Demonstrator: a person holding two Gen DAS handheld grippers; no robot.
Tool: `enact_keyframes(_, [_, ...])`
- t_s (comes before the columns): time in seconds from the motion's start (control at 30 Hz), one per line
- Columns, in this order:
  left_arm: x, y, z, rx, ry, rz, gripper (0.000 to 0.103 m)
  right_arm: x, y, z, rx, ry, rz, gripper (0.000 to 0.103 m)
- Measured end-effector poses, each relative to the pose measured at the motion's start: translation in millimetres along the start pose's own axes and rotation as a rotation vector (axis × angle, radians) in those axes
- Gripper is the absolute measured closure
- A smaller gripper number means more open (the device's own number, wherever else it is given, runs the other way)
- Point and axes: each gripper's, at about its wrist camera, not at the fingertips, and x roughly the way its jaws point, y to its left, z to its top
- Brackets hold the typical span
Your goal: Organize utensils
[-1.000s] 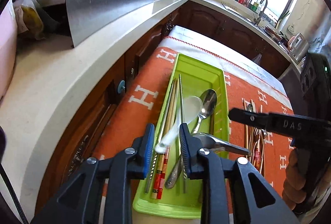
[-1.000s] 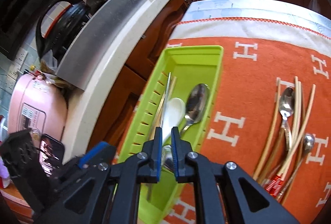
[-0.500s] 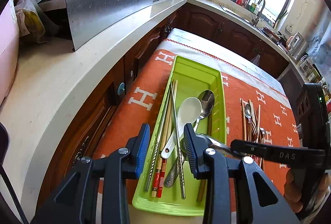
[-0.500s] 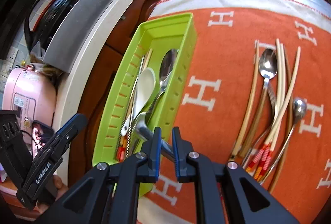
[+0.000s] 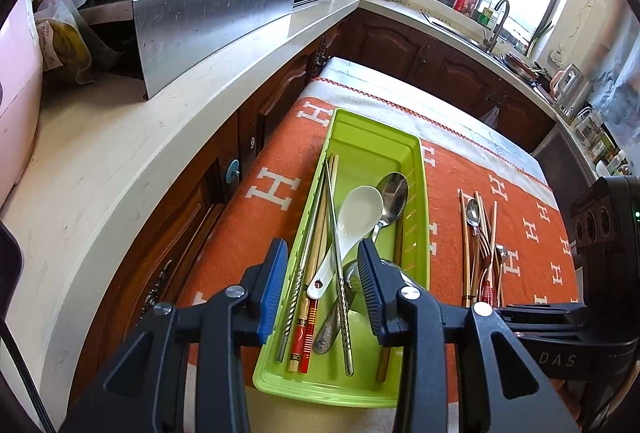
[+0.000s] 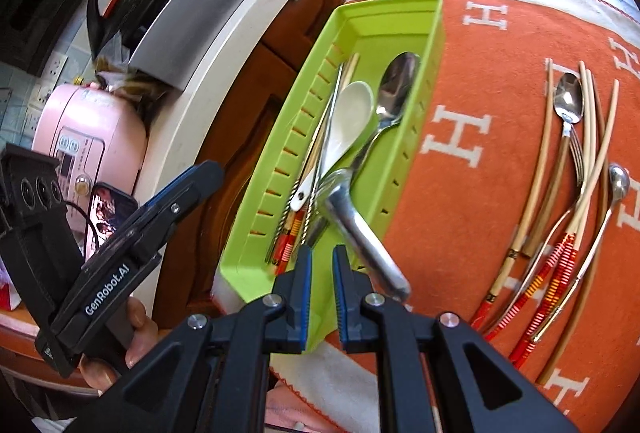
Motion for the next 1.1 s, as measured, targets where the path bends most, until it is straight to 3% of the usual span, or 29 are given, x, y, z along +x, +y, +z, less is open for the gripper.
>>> enact_keyframes(0.37, [-4,3,-3,-0.008,0.0,-0.001,0.063,-4,9,26,-0.049,-0.083,-0.104,0.092])
enact_keyframes(0.63, [-10,14,-5,-0.035,-0.004,0.003,0.063,19,10,32,-0.05,0.004,-0.148,0.092])
enact_keyframes(0.87, [-11,19,-4,-0.049,-0.004,0.0,0.062,35,15,23,-0.025,0.092,-0.079,0.089])
enact_keyframes(1.1, [-11,18,-5,-0.045,-0.005,-0.001,0.062,36,27,17,-0.048,0.098,-0.051,0.089])
